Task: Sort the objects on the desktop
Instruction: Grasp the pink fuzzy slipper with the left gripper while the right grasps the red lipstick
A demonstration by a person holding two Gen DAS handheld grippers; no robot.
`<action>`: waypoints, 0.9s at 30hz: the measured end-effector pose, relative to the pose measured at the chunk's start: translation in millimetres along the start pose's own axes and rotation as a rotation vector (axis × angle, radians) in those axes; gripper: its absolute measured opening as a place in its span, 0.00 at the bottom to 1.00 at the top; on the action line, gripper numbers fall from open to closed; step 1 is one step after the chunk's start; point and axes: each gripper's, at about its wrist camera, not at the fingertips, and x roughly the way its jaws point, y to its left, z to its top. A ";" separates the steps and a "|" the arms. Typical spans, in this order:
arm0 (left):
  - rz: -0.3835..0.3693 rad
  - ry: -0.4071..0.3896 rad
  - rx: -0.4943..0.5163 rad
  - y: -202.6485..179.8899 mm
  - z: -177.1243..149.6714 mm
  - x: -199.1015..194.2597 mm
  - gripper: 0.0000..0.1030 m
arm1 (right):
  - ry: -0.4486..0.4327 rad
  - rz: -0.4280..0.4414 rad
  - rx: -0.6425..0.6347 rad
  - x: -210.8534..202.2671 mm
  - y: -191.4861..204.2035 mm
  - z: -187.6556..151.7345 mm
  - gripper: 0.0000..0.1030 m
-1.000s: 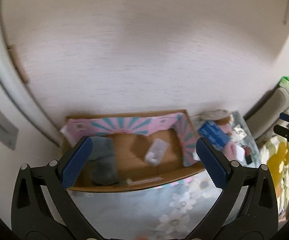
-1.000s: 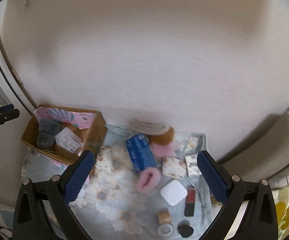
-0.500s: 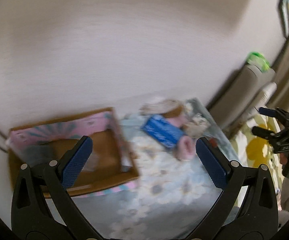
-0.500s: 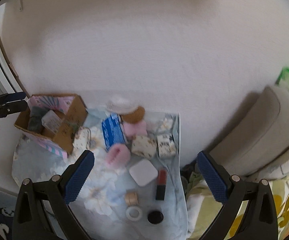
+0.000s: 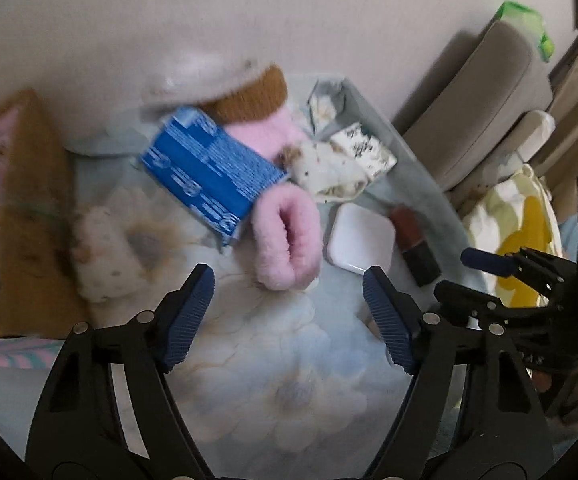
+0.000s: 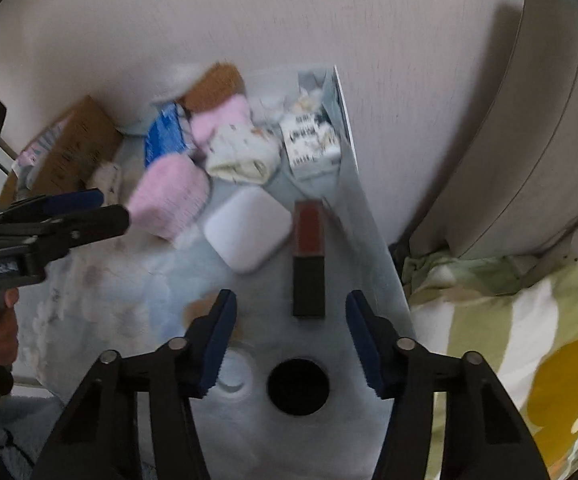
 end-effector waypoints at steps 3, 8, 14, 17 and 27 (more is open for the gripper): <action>0.010 0.014 -0.040 1.5 -0.6 20.5 0.73 | 0.035 0.021 -0.006 16.9 -7.1 1.7 0.39; 0.029 0.036 -0.082 3.6 -0.1 40.8 0.61 | 0.051 0.054 -0.028 31.7 -11.7 3.4 0.35; 0.050 0.039 -0.068 -3.7 0.7 49.0 0.32 | 0.037 0.025 -0.087 35.1 -6.2 9.7 0.23; 0.067 0.038 -0.051 -6.7 -0.4 50.4 0.27 | 0.029 0.010 -0.094 34.4 -6.2 9.9 0.21; 0.060 0.017 0.019 -19.3 -4.3 27.9 0.21 | -0.010 -0.021 -0.096 15.9 2.0 6.5 0.17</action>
